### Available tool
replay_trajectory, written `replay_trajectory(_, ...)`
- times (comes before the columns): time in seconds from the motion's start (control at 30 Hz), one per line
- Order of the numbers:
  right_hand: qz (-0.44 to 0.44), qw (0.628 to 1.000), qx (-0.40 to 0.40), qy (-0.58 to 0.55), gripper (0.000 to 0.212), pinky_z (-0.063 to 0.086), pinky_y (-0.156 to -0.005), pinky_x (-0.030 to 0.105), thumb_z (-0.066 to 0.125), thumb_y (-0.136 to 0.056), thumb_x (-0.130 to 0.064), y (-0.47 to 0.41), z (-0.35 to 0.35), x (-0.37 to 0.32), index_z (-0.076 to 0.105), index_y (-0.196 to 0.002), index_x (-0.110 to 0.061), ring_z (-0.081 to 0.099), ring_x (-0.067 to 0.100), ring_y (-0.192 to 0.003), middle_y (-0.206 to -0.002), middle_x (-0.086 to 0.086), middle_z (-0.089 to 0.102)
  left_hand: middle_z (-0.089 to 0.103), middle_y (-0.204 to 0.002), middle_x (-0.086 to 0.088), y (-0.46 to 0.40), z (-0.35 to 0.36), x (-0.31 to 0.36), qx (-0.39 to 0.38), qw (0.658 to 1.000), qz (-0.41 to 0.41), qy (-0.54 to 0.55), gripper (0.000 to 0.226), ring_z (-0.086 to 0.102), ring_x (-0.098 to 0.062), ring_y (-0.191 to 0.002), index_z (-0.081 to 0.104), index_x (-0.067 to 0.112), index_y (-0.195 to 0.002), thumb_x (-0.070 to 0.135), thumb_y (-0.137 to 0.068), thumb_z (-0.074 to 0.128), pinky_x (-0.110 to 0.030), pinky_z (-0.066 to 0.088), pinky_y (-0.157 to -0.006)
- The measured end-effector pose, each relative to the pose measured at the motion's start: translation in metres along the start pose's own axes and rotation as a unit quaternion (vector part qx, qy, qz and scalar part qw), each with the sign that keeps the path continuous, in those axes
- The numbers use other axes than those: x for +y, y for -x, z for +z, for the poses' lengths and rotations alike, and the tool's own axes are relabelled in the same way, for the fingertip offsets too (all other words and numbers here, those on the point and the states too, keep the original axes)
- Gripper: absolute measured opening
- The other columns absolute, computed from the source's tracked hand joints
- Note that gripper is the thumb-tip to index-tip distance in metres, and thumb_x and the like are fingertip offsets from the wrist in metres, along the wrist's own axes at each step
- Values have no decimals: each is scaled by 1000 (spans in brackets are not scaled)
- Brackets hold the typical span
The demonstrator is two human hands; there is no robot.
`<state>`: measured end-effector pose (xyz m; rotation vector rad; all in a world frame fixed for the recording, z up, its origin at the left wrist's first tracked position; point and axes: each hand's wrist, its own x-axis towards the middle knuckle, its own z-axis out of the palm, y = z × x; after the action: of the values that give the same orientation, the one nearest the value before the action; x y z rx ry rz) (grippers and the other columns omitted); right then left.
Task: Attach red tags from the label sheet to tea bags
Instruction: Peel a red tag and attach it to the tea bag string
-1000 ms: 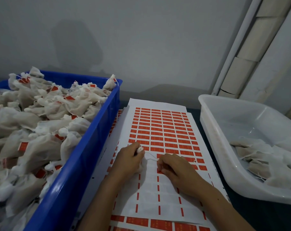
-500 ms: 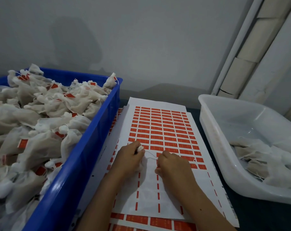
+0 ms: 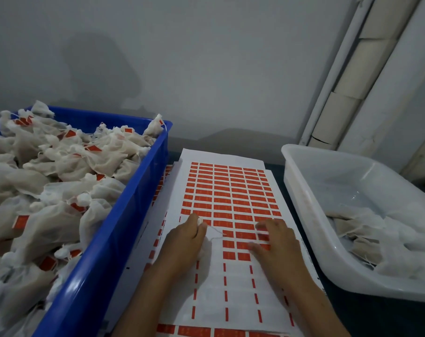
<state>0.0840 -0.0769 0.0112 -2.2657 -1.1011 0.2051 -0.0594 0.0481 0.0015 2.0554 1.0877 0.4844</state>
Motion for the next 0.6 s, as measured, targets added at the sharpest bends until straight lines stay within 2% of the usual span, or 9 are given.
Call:
replay_trajectory(0.07,47,995,4,-92,44,50,-91,42,66,-73,-52,-4,-14,13,44,-111,-45,59,9,-105,-120,-16,55,55,-120,8,3,5,3,-13,1000,6,4,30,57,-14,-108,44,23,-121,37,-95,38,-27,49,-93)
replay_trajectory(0.13,53,983,4,-175,35,56,-63,23,67,-66,-54,-3,-24,17,49,-97,-57,67,0,-82,-95,-24,66,55,-118,12,3,11,8,-25,999,20,15,29,59,-13,-105,43,25,-118,39,-93,43,-27,51,-89)
replay_trajectory(0.17,53,979,-2,-195,35,50,-51,13,66,-64,-54,0,-26,16,47,-90,-65,65,-8,-74,-85,-33,65,56,-115,15,2,14,10,-33,999,25,12,27,60,-11,-100,42,29,-114,40,-91,48,-23,52,-83)
replay_trajectory(0.23,57,976,-21,-207,39,42,-42,5,68,-64,-50,4,-26,16,43,-87,-70,62,-14,-71,-80,-42,59,53,-96,31,6,18,15,-45,998,42,-20,25,60,1,-77,40,39,-97,48,-83,58,-9,46,-61)
replay_trajectory(0.27,61,977,-28,-204,42,42,-43,5,71,-66,-46,5,-25,17,43,-90,-67,64,-9,-71,-81,-39,60,49,-85,36,8,21,18,-47,997,48,-29,30,55,7,-66,39,41,-91,53,-77,62,-4,38,-53)
replay_trajectory(0.33,65,978,-26,-196,44,41,-47,5,75,-69,-40,5,-26,18,44,-92,-60,63,-7,-72,-82,-37,57,44,-78,38,13,27,22,-48,997,58,-29,45,49,12,-60,36,45,-91,63,-64,68,-2,31,-48)
replay_trajectory(0.4,50,979,-5,-199,37,40,-43,4,75,-70,-36,3,-28,20,51,-87,-58,63,-12,-70,-78,-32,62,43,-80,35,14,31,24,-44,997,59,-38,59,50,10,-61,32,45,-94,67,-55,71,-3,32,-49)
replay_trajectory(0.47,55,977,21,-205,28,42,-45,5,75,-70,-35,3,-29,22,56,-84,-51,64,-8,-67,-75,-25,65,43,-85,32,14,32,25,-44,996,54,-47,66,50,6,-64,30,43,-96,68,-52,72,-3,33,-51)
replay_trajectory(0.6,71,977,29,-197,33,46,-60,10,74,-70,-35,2,-27,26,50,-93,-39,61,-3,-72,-90,-27,54,42,-90,31,15,31,27,-35,997,50,-51,69,49,4,-67,30,41,-99,67,-52,73,-3,31,-52)
